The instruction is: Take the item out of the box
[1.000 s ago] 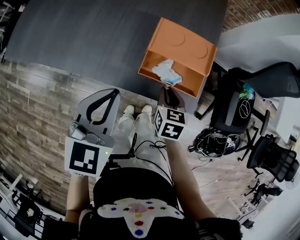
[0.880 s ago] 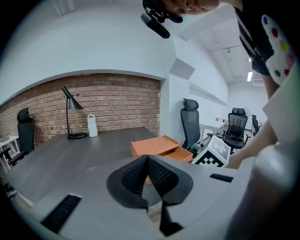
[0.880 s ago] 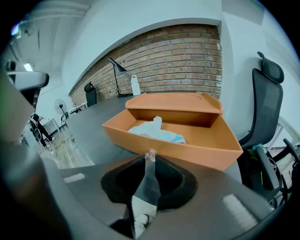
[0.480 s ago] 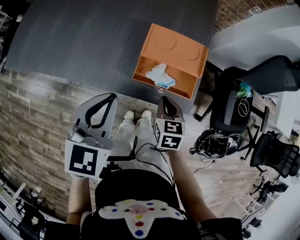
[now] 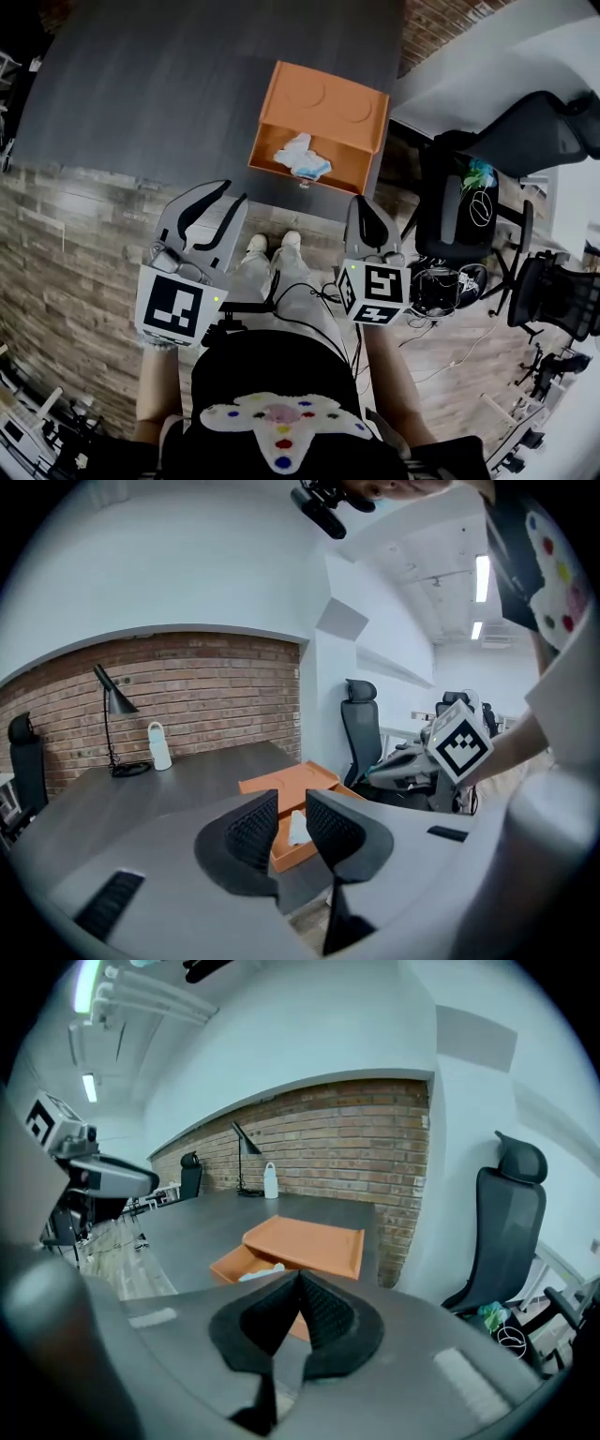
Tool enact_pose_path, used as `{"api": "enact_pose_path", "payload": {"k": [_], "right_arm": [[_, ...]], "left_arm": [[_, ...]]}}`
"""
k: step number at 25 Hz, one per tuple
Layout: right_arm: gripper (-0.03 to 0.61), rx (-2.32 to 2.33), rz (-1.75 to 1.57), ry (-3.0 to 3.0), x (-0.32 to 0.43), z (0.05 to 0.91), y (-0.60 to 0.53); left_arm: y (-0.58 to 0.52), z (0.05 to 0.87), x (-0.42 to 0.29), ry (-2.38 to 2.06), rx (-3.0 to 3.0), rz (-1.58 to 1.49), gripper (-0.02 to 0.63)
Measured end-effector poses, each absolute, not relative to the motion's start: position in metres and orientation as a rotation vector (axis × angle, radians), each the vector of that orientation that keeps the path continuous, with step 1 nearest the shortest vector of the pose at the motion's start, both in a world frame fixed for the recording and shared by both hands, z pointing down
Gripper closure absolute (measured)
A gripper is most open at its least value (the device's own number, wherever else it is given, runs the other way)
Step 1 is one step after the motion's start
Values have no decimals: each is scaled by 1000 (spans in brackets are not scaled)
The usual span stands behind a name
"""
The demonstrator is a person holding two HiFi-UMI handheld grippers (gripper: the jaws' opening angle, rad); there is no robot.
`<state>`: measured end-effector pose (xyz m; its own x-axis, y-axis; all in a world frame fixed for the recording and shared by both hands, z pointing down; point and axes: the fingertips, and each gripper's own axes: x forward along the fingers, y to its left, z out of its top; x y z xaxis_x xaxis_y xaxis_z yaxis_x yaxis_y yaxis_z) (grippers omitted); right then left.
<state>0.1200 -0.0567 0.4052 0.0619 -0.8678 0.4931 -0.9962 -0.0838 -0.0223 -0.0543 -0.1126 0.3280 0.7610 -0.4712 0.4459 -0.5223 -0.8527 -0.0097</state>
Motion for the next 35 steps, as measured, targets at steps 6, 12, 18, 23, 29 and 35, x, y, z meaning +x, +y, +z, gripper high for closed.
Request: {"api": "enact_pose_path", "payload": {"k": [6,12,18,23,29,35], "right_arm": [[569,2145,468,-1863,141,357,-43],[569,2229,438,-1848,159,335,-33],[569,2278,429,-1815,178,332,-27],[569,2295,457,-1804,183,335,-24],[569,2298,491,-1799,191,342,-22],[569,2314,518,-1788,194,348,-18]], "left_arm": [[-112,315,-36,-739,2915,695,537],[-115,320,-12,-643,2979,754,529],[-119,348,22,-479,3021,888,526],[-124,377,42,-347,3039,994,526],[-129,416,64,-209,3023,1158,526],[-131,454,77,-43,3013,1339,520]]}}
